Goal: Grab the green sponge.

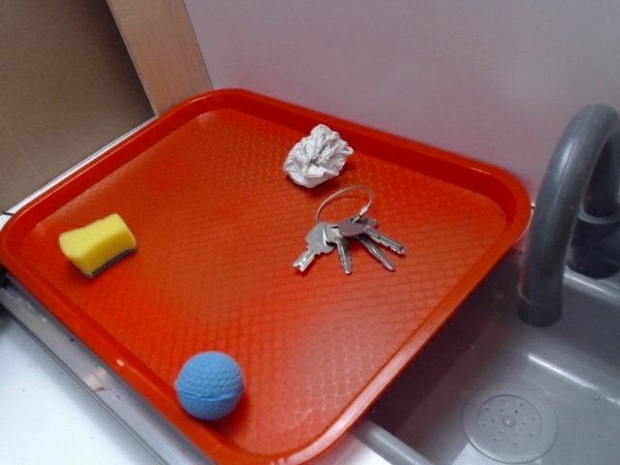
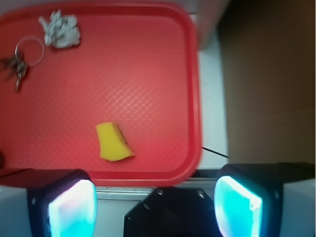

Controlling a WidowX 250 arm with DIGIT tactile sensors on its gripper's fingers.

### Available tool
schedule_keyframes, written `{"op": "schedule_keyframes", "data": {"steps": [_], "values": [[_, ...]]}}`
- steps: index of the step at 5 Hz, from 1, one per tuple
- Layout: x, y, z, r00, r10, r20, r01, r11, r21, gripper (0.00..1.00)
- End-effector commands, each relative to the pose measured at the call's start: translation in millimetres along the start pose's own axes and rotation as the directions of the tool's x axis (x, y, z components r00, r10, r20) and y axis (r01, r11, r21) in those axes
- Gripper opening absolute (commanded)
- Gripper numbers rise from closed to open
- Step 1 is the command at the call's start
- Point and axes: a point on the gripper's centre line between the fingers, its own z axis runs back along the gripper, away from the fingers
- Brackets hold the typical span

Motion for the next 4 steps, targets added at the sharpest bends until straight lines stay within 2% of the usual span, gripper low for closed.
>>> {"op": "schedule_keyframes", "data": {"steps": [1, 2, 3, 4], "values": [[12.9, -32.1, -60.3, 0.995, -0.077, 0.057, 0.079, 0.996, -0.041, 1.0], [18.7, -50.8, -95.7, 0.991, -0.131, 0.02, 0.132, 0.989, -0.069, 1.0], [11.1, -68.8, -129.3, 0.981, -0.193, -0.036, 0.189, 0.978, -0.083, 1.0], [2.0, -73.7, -148.5, 0.968, -0.234, -0.091, 0.226, 0.97, -0.085, 1.0]]}}
